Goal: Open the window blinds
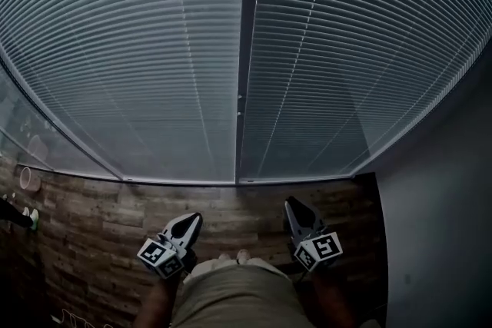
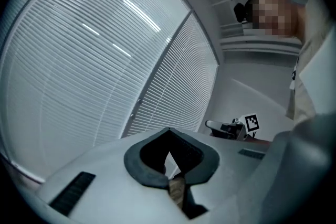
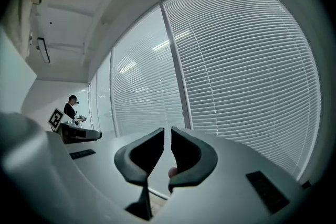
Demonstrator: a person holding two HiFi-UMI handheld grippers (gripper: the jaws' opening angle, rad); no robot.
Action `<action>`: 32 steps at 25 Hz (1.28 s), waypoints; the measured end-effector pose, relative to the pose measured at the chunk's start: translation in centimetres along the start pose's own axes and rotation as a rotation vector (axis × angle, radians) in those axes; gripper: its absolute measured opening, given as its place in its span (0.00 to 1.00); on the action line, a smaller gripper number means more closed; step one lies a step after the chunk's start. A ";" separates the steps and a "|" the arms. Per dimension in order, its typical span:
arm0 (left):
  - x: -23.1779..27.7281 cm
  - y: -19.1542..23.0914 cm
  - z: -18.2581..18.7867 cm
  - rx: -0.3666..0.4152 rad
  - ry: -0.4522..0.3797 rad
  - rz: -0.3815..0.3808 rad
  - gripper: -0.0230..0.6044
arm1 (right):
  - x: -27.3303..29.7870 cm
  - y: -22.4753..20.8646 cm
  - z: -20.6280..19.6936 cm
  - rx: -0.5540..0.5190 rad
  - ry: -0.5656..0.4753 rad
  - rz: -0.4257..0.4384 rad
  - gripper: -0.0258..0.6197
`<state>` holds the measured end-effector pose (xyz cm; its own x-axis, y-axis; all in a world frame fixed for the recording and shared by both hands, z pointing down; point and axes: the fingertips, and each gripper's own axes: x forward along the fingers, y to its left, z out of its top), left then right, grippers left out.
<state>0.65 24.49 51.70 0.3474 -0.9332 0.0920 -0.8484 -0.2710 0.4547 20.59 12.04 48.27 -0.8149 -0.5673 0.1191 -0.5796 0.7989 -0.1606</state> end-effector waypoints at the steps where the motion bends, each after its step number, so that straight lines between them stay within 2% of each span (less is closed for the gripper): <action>1: 0.0 0.5 0.0 -0.017 -0.002 0.023 0.06 | 0.1 -0.2 0.4 -0.008 -0.004 0.005 0.09; 5: 0.4 1.1 0.3 -0.027 0.010 0.058 0.05 | 0.3 -0.5 2.0 -0.022 -0.024 0.025 0.09; 11: 2.3 -1.0 0.1 0.041 0.051 -0.008 0.06 | -0.4 -1.3 2.2 -0.031 -0.023 0.034 0.09; 17: 4.3 -1.3 -1.3 0.032 0.076 -0.040 0.06 | -0.7 -1.8 1.3 0.023 0.005 0.103 0.08; 22: 5.5 -3.1 -0.8 0.035 0.087 -0.076 0.05 | -1.3 -3.5 2.6 0.067 -0.004 0.089 0.08; 26: 5.7 -4.2 -1.7 0.040 0.109 -0.091 0.06 | -1.9 -3.6 2.2 0.075 -0.005 0.106 0.07; 32: 7.2 -3.2 -3.4 0.050 0.154 -0.090 0.05 | -1.5 -5.6 0.5 0.077 -0.014 0.078 0.07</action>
<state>7.25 19.47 53.93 0.4769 -0.8585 0.1886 -0.8283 -0.3671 0.4232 25.01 8.29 48.47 -0.8570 -0.5074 0.0898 -0.5129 0.8232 -0.2434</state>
